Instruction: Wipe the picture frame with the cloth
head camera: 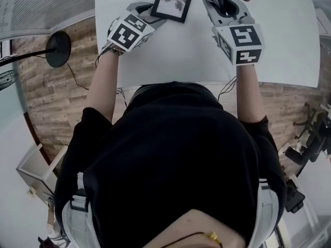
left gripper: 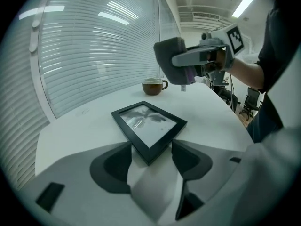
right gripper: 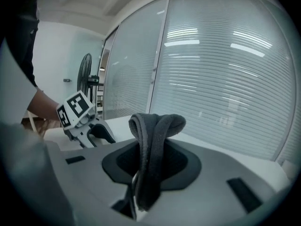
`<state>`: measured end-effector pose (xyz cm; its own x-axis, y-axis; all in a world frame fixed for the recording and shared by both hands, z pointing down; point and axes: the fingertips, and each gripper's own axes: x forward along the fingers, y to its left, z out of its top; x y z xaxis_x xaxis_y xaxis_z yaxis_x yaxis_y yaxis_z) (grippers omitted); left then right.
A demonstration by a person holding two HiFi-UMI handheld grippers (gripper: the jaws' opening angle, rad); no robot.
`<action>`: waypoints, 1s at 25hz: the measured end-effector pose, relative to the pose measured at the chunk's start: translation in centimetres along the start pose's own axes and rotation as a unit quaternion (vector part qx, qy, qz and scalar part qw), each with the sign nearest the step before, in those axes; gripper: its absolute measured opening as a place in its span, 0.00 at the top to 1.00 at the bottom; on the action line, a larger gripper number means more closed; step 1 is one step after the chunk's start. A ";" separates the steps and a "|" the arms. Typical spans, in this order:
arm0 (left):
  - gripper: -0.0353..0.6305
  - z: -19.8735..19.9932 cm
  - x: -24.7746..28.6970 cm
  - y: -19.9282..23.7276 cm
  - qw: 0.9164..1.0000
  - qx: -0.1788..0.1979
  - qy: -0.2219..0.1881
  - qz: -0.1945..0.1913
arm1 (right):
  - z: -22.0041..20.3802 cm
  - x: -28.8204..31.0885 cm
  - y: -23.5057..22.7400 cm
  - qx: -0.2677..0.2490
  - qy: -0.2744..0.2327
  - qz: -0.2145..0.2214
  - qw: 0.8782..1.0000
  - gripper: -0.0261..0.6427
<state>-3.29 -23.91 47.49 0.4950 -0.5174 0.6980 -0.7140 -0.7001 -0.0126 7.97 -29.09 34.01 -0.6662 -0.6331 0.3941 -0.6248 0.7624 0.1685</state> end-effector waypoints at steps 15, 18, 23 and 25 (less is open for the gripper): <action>0.53 1.1 0.0 -0.5 1.000 0.005 -0.008 -0.001 | -8.2 10.9 -1.8 -0.224 0.211 0.012 0.951 0.81; 0.53 1.0 0.1 -0.5 1.000 0.004 -0.008 -0.004 | -8.6 11.2 -2.0 -0.268 0.225 0.005 0.937 0.82; 0.53 0.8 0.2 -0.5 1.000 0.003 -0.006 -0.004 | -9.8 10.7 -1.7 -0.337 0.259 0.001 0.905 0.83; 0.53 0.8 0.2 -0.5 1.000 0.002 -0.006 -0.004 | -10.4 10.7 -1.6 -0.368 0.269 -0.008 0.890 0.81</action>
<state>-2.45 -24.08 47.08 0.5068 -0.5174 0.6896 -0.7074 -0.7067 -0.0104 6.13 -35.69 47.33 -0.2446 -0.6394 0.7289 -0.0635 0.7607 0.6459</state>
